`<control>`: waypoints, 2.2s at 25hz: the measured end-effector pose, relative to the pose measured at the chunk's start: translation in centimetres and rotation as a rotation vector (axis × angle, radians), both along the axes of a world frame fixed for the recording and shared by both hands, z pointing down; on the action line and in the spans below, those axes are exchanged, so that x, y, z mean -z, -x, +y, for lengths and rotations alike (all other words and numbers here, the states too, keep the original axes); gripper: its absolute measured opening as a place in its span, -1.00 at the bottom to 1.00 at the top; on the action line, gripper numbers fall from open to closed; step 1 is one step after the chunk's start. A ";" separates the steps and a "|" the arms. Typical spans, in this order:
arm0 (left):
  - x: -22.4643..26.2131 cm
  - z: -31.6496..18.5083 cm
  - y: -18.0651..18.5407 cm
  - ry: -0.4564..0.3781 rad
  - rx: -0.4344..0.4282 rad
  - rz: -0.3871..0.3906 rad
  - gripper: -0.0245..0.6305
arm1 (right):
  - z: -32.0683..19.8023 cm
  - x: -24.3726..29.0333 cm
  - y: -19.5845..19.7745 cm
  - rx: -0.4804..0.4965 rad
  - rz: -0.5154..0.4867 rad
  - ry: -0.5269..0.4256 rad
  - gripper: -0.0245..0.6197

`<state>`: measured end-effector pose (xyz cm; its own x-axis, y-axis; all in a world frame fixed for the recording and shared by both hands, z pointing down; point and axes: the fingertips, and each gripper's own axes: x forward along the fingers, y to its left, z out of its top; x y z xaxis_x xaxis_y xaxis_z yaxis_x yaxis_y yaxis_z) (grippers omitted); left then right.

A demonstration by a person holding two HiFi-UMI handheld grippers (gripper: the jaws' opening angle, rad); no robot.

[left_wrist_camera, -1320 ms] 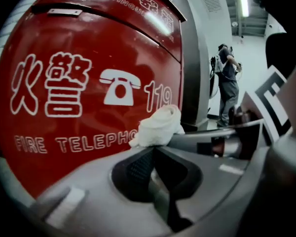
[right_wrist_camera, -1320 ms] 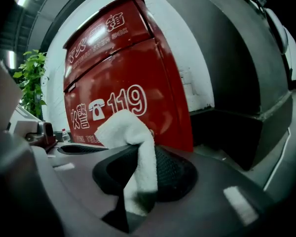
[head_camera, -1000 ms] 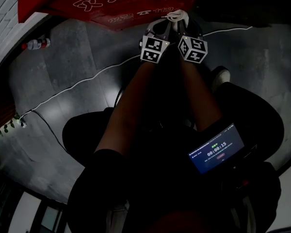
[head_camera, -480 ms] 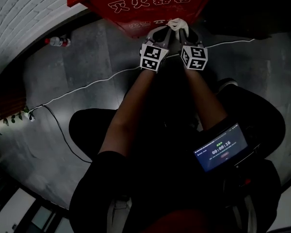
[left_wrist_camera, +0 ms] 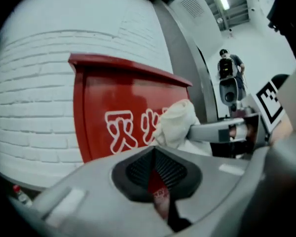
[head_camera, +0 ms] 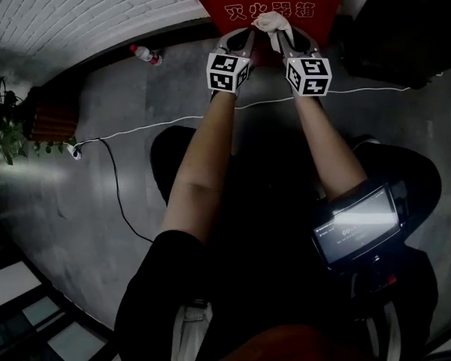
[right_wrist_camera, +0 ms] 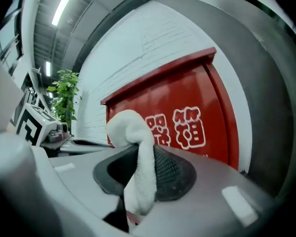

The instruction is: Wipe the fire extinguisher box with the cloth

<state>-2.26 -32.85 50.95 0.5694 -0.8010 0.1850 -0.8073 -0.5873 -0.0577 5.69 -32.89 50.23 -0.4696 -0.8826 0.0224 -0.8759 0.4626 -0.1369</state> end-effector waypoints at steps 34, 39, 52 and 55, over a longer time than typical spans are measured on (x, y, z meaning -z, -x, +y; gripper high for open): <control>31.6 -1.5 -5.8 -0.236 -0.072 0.053 -0.93 | -2.7 30.8 -8.2 -0.021 0.413 -0.289 -0.64; 31.9 -4.0 -5.6 -0.219 -0.076 0.021 -0.93 | -5.7 32.3 -7.1 -0.021 0.575 -0.298 -0.64; 30.9 -10.7 -6.8 -0.197 -0.099 -0.020 -0.93 | -15.4 27.1 -4.6 0.062 1.212 -0.319 -0.64; 29.8 -11.2 -6.7 -0.170 -0.095 -0.020 -0.93 | -17.5 26.0 -4.3 0.089 1.288 -0.296 -0.64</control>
<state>4.41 -44.07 21.17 0.6412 -0.7647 0.0635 -0.7467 -0.6409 -0.1779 9.99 -50.42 24.26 -0.3136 -0.8989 0.3061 -0.2679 0.3930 0.8796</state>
